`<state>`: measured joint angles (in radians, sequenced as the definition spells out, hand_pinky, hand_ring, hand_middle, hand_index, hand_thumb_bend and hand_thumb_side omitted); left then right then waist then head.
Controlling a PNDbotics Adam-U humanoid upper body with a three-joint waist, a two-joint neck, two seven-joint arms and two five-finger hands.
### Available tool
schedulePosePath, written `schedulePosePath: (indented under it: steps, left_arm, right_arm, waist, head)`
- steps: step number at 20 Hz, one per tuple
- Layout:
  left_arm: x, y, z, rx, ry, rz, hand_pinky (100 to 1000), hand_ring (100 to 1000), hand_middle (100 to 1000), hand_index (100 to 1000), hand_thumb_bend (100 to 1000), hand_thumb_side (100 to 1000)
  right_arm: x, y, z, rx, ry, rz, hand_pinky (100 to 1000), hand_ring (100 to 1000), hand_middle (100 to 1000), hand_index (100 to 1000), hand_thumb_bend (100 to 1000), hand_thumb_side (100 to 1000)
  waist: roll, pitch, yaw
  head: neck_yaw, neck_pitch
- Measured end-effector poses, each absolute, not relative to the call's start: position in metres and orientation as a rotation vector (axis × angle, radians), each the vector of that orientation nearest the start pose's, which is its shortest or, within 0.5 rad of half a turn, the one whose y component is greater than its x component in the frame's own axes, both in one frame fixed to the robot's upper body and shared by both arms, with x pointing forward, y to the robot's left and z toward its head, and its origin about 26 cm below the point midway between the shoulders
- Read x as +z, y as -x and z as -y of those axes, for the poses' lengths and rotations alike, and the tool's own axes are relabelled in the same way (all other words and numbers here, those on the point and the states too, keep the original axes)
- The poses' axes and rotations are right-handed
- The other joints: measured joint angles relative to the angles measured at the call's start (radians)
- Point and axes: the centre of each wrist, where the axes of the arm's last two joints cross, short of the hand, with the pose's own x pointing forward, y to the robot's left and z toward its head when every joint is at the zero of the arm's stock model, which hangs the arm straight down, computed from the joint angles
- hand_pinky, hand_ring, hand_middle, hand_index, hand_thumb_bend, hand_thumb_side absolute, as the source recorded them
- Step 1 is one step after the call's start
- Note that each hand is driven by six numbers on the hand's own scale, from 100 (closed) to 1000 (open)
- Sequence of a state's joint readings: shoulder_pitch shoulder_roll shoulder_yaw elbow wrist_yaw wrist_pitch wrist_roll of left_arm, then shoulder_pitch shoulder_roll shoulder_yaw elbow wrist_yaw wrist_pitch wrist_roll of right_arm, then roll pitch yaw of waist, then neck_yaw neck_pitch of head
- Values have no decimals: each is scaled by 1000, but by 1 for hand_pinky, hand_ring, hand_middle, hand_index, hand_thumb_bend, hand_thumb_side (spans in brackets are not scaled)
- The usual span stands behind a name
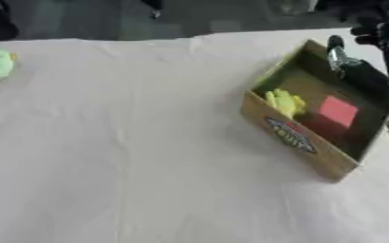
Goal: Pick up the objects with one hand, pass them to the other hand, and then place them into the box on the other side of the table.
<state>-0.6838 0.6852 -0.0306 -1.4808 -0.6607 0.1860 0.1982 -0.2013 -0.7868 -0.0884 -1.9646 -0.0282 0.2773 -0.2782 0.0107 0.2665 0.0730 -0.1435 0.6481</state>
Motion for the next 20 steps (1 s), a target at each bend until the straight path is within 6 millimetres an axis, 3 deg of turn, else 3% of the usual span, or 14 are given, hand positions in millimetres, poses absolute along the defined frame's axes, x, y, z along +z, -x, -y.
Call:
schedulePosePath:
  steps: [7,13,14,16,20]
  left_arm:
    - [295,-429,-359,-734,-1289,1635,641,639,669,788,736,483]
    - [298,-456,-375,-777,-1252,1441,654,660,681,803,775,482]
    - [295,-459,-376,-783,-1249,1420,668,678,688,807,851,429]
    - [296,-463,-380,-778,-1256,1374,673,685,687,805,920,364]
    - [292,-474,-377,-804,-1255,1294,684,697,687,811,953,311]
  right_arm:
    - [238,-283,347,345,793,1989,1000,851,777,898,214,507]
    - [236,-284,345,354,770,2011,1000,850,776,897,212,509]
    - [236,-284,345,355,769,2013,1000,849,775,896,211,512]
    - [236,-284,344,355,765,2017,1000,848,774,896,212,515]
    - [239,-285,341,358,756,2033,1000,846,772,895,211,519]
  waist:
    - [-3,0,-7]
    - [-4,18,-17]
    - [-4,19,-18]
    - [-4,32,-25]
    - [4,63,-51]
  head:
    - [20,-10]
    - [47,-27]
    - [51,-28]
    - [70,-39]
    - [106,-62]
